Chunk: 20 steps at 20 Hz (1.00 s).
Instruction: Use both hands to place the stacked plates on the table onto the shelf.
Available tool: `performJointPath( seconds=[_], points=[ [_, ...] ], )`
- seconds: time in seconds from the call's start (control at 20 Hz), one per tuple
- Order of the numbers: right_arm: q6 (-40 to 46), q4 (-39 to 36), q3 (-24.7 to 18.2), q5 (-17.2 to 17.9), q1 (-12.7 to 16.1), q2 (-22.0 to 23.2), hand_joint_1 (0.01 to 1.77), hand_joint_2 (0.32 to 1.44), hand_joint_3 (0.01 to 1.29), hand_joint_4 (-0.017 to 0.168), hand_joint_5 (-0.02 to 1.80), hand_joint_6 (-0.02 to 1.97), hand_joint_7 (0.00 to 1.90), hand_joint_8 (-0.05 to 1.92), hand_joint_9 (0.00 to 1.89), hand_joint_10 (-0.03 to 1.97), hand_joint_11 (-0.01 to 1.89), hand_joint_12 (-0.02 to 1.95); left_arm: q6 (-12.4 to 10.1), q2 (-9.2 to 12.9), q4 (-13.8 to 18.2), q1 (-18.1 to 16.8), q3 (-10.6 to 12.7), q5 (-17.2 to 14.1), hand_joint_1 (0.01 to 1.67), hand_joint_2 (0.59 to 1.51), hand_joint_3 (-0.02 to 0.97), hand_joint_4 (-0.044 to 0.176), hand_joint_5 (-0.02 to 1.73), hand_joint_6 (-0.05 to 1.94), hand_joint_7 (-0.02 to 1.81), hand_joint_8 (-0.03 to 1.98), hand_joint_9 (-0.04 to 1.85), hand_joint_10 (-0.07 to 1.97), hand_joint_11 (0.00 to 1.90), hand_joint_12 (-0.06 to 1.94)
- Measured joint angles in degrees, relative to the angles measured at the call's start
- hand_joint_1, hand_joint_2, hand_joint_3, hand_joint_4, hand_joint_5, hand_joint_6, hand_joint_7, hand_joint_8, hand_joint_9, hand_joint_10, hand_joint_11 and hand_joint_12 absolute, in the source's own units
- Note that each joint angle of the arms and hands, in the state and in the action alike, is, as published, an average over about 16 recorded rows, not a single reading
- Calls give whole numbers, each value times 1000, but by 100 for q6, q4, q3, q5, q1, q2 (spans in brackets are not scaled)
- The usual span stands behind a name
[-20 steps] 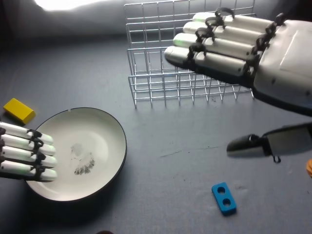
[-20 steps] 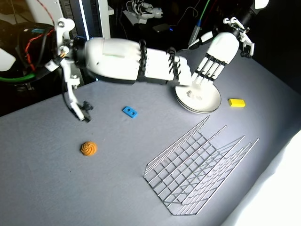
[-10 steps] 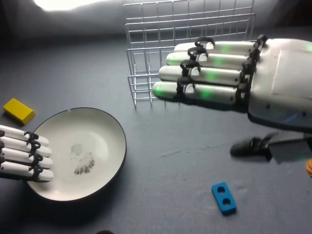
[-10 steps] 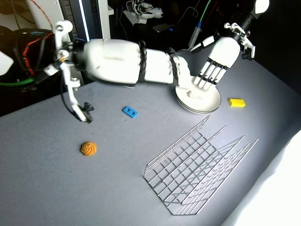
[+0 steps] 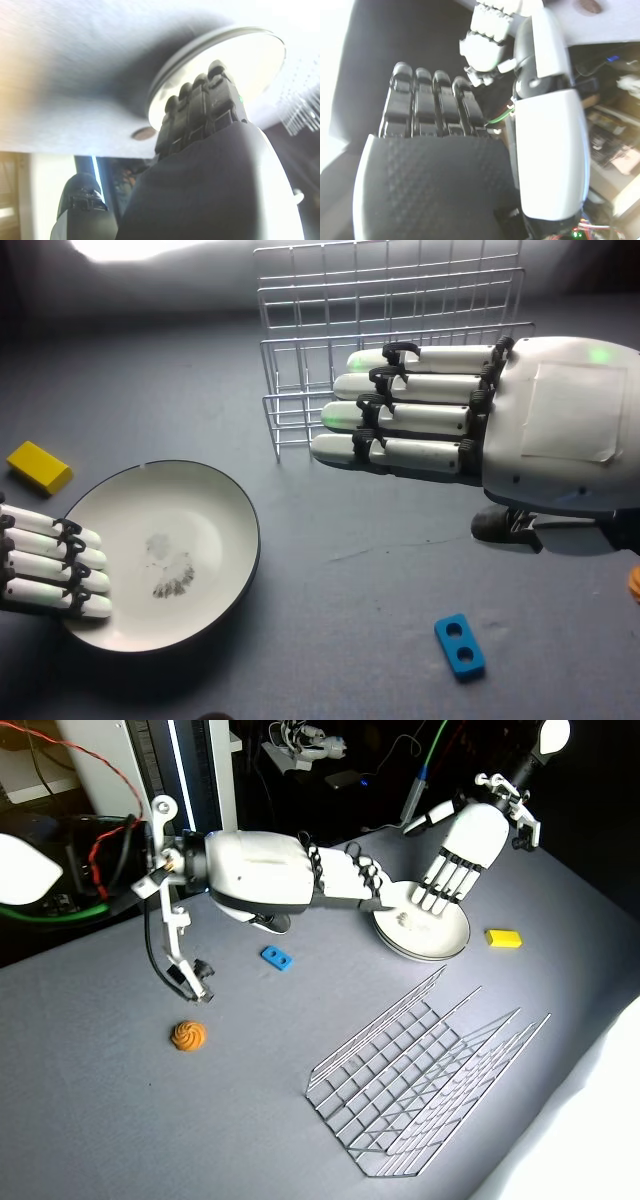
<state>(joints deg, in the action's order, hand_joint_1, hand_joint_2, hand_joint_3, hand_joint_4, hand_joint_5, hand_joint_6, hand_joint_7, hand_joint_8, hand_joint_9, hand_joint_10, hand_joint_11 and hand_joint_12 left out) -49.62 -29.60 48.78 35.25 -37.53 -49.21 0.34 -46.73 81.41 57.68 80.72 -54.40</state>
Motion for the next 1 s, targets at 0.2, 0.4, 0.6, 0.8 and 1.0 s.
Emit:
performJointPath(
  seconds=[0.2,0.4,0.6,0.8,1.0],
  points=[
    [-180,-54,3,-190,5,-100,1170,1032,27,3,21,19,20,-19,22,-9,28,43,-55,-47,-27,41,40,20,14,971,24,4,8,0,8,4,17,-64,15,-6],
    [-327,-48,-5,-349,10,-155,1172,1050,27,4,21,19,20,-18,21,-8,23,33,-101,-79,-46,76,79,26,14,971,24,4,3,-4,1,1,17,-64,15,-12],
    [-431,-40,-6,-486,12,-201,1165,1065,28,4,21,19,20,-18,21,-8,20,23,-130,-126,-96,97,112,16,14,971,24,4,0,-5,-5,0,16,-64,16,-18],
    [-549,-35,4,-575,25,-259,1160,1078,28,4,21,19,20,-19,22,-8,17,6,-135,-210,-154,71,124,11,15,972,24,3,1,-6,-8,-4,15,-64,16,-16],
    [-639,-29,57,-704,64,-366,1168,1079,28,4,21,20,20,-19,21,-8,16,-5,-143,-333,-202,-22,133,24,15,972,24,2,2,-7,-9,-7,15,-64,16,-12]
  ],
)
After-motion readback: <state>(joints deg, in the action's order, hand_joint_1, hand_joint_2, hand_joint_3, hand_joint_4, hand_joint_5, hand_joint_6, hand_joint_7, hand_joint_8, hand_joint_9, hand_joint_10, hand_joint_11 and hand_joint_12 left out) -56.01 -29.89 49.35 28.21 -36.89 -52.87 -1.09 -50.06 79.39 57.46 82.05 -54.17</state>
